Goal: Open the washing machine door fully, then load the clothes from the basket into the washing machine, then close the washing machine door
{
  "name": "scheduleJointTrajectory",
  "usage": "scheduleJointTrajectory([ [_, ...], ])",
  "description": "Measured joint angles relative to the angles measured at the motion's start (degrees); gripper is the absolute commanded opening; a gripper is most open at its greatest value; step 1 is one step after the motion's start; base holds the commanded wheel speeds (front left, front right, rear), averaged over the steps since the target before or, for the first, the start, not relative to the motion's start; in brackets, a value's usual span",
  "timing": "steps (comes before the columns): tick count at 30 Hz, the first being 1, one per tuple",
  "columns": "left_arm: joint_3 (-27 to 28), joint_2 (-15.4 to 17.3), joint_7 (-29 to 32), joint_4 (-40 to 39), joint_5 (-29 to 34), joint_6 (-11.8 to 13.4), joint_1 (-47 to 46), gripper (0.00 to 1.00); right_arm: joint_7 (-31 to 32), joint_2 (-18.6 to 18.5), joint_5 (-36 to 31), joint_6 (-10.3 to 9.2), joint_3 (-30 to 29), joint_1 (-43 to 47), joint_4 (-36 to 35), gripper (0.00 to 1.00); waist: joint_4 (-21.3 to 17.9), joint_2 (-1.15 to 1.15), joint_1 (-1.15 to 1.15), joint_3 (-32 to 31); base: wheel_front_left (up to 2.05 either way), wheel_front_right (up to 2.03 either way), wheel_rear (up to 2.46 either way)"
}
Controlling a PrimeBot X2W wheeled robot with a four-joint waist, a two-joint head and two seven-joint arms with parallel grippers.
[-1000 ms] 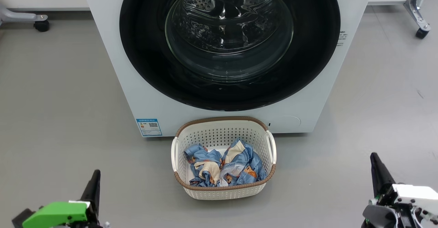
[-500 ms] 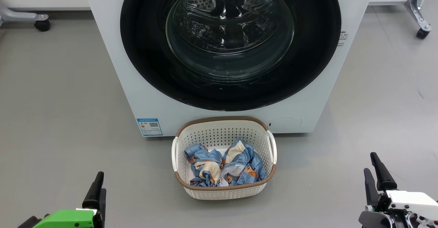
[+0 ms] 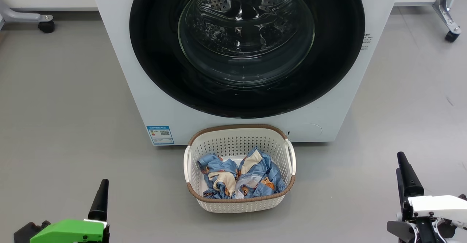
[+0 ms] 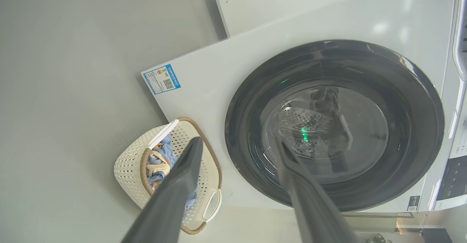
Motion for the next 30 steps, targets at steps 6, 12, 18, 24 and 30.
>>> scheduleJointTrajectory([
  [6, 0.5, 0.5, -0.7, -0.4, 5.1, 0.0, 0.0, 1.00, -1.0, -0.5, -5.9, 0.00, 0.5, 0.0, -1.8, 1.00, 0.1, 0.00, 0.00, 0.0, 0.00, 0.00, 0.00],
  [12, 0.6, 0.5, -1.9, -0.8, 10.2, 0.0, 0.0, 1.00, -2.1, -1.5, -12.2, 0.00, 1.9, 0.0, -3.1, 1.00, 0.2, 0.00, 0.00, 0.1, 0.00, 0.00, 0.00],
  [18, 0.5, 0.7, -3.0, -1.3, 16.1, 0.0, 0.2, 1.00, -3.0, -2.1, -18.9, 0.01, 3.8, 0.0, -4.2, 1.00, 0.3, 0.00, 0.00, 0.1, 0.00, 0.00, 0.00],
  [24, 0.3, 1.1, -4.0, -2.1, 22.8, 0.0, 1.0, 1.00, -4.0, -2.9, -25.2, 0.01, 5.4, 0.4, -4.7, 1.00, 0.4, 0.00, 0.00, 0.2, 0.00, 0.00, 0.00],
  [30, 0.0, 1.6, -4.8, -2.8, 31.0, 0.0, 1.0, 1.00, -5.2, -3.8, -32.6, 0.02, 6.9, 0.6, -4.8, 1.00, 0.4, 0.00, 0.00, 0.3, 0.00, 0.00, 0.00],
])
